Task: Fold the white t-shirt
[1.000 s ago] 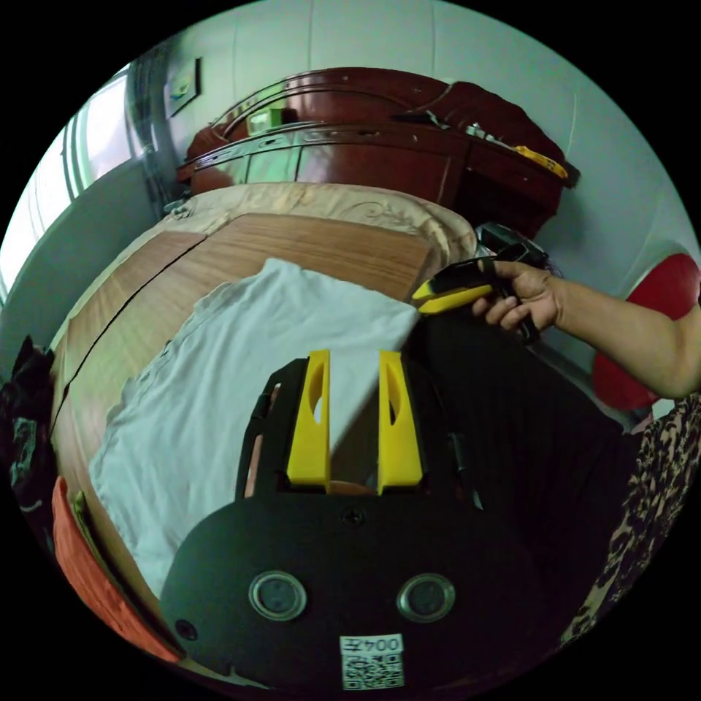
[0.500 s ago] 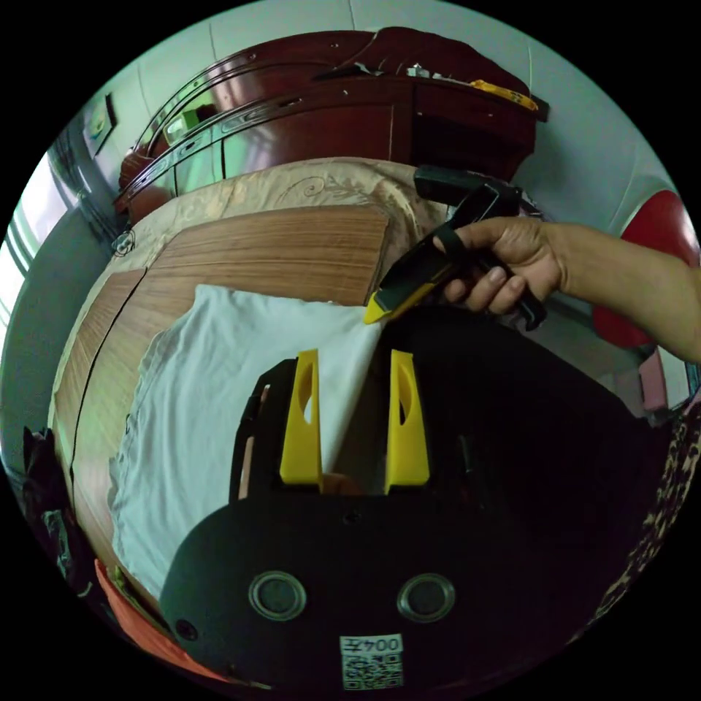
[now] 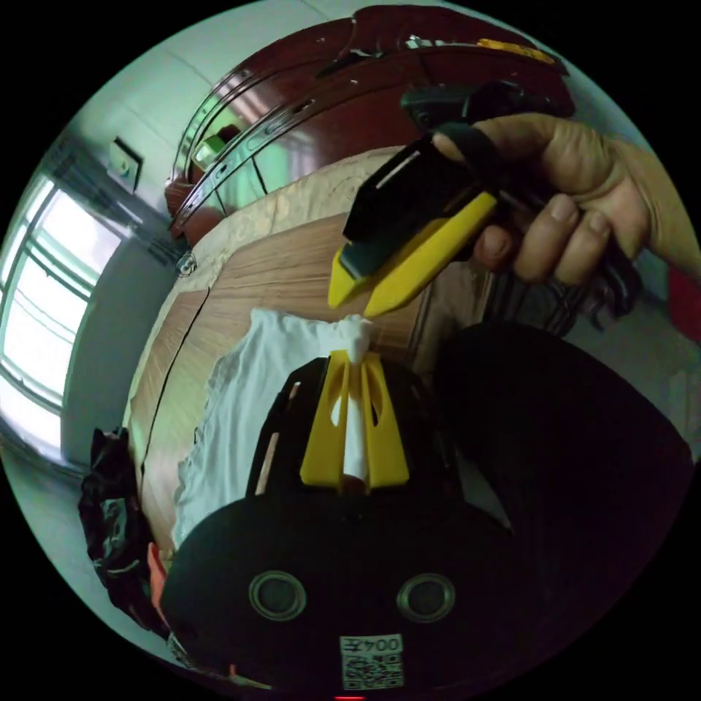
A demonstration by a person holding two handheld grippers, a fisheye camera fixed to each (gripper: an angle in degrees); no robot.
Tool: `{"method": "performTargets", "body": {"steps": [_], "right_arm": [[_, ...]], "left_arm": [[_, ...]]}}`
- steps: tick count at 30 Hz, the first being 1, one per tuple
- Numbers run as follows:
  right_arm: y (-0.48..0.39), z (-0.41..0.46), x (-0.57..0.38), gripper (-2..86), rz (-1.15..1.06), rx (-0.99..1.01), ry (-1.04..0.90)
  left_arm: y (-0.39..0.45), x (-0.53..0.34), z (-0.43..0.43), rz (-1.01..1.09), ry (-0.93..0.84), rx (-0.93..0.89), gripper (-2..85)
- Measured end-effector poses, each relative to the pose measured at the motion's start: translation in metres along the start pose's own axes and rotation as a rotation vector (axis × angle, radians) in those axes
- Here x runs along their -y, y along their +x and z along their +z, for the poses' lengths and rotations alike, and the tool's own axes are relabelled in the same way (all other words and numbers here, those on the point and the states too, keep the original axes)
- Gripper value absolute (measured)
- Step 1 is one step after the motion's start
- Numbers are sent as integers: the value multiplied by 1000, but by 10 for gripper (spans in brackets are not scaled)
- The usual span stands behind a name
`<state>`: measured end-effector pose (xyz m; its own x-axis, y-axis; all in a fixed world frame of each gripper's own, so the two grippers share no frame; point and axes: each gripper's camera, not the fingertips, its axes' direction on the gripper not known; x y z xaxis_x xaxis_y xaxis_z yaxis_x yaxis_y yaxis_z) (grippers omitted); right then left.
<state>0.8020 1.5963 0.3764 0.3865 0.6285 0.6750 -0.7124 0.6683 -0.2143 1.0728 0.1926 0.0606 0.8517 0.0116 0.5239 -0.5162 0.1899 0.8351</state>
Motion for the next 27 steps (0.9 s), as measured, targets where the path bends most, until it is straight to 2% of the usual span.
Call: {"method": "performTargets", "body": {"steps": [7, 13, 18, 20, 27], "right_arm": [[13, 21, 86, 147, 116, 61, 15], [4, 69, 150, 157, 161, -17, -51], [-10, 104, 187, 118, 144, -56, -123], [-22, 120, 200, 77, 118, -84, -152], [-86, 142, 211, 51, 70, -98, -112]], "left_arm": [[-21, -30, -27, -161, 88, 0, 28], [-55, -70, -50, -278, 146, -31, 24], [-77, -109, -64, -354, 184, -59, 23], [-85, -125, -68, -376, 194, -69, 22], [-119, -200, -89, -473, 244, -80, 16]]}}
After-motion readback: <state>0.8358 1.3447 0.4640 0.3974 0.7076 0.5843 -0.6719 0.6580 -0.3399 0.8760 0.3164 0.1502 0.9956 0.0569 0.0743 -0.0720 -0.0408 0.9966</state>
